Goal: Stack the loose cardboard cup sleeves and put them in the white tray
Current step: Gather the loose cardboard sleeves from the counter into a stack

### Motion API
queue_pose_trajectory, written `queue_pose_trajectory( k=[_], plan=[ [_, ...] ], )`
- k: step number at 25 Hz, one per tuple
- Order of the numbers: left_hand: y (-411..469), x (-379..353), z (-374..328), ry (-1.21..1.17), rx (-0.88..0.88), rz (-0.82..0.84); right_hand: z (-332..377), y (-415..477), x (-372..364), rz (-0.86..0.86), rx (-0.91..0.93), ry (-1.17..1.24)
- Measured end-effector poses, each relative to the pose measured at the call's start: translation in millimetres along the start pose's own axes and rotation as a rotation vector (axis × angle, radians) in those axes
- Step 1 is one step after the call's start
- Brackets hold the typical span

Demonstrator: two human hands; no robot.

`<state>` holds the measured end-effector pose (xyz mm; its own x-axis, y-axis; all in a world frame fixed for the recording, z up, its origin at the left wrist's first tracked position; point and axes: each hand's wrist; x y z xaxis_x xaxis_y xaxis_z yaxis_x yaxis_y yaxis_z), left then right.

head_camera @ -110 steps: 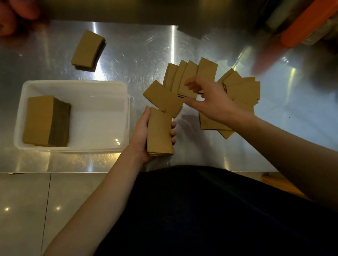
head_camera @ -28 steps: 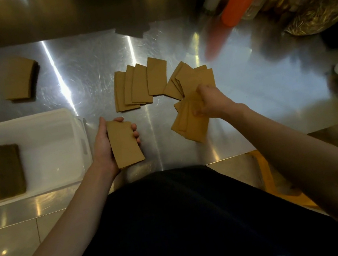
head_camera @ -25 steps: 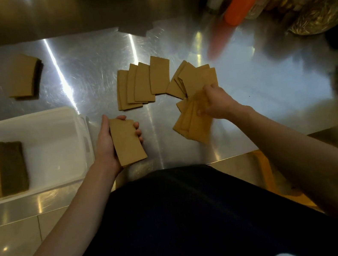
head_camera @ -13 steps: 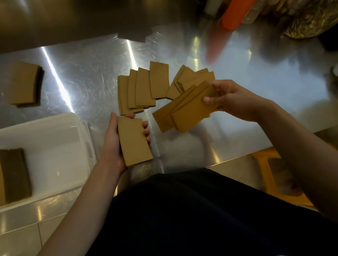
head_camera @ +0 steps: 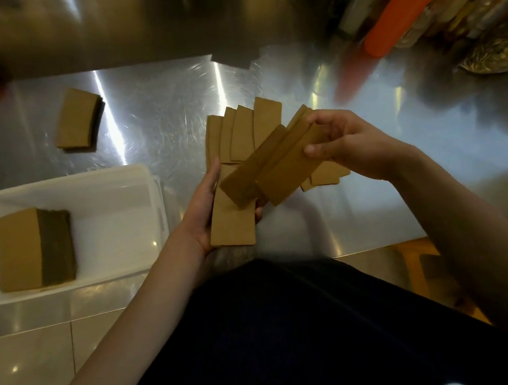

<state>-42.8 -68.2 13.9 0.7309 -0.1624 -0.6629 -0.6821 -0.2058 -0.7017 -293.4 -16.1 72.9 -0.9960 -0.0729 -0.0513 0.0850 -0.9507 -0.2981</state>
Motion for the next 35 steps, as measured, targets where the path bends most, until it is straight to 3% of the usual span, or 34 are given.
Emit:
queue_pose_trajectory(
  k=[4,8,12,20,26,35],
  plan=[
    [1.4,5.0,1.2,0.015,0.020,0.088,12.5,11.2,-7.0,0.191,0.107,0.008],
    [0.3,8.8,2.6,0.023,0.015,0.162,20.6,23.0,-12.5,0.285,0.073,-0.006],
    [-4.4,13.4,2.2,0.034,-0.034,0.078,24.5,25.0,-10.8,0.336,0.075,0.011],
    [0.3,11.0,3.7,0.087,-0.160,0.032,19.7,22.8,-7.9,0.222,0.035,-0.122],
    [-2.3,9.7,1.6,-0.040,-0.123,0.046,6.9,22.3,-10.9,0.171,0.034,-0.093],
    [-3.7,8.4,4.7,0.105,-0.079,0.147,6.1,21.9,-13.6,0.166,0.070,-0.050]
  ],
)
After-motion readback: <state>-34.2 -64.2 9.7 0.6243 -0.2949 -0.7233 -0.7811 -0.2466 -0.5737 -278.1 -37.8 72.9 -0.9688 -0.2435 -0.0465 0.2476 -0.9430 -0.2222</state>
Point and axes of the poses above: each hand's wrist, its own y-axis towards the middle knuckle, its own x-axis out of the back of the hand, z = x × y, and after that the axes turned 7 degrees about x, right-handed
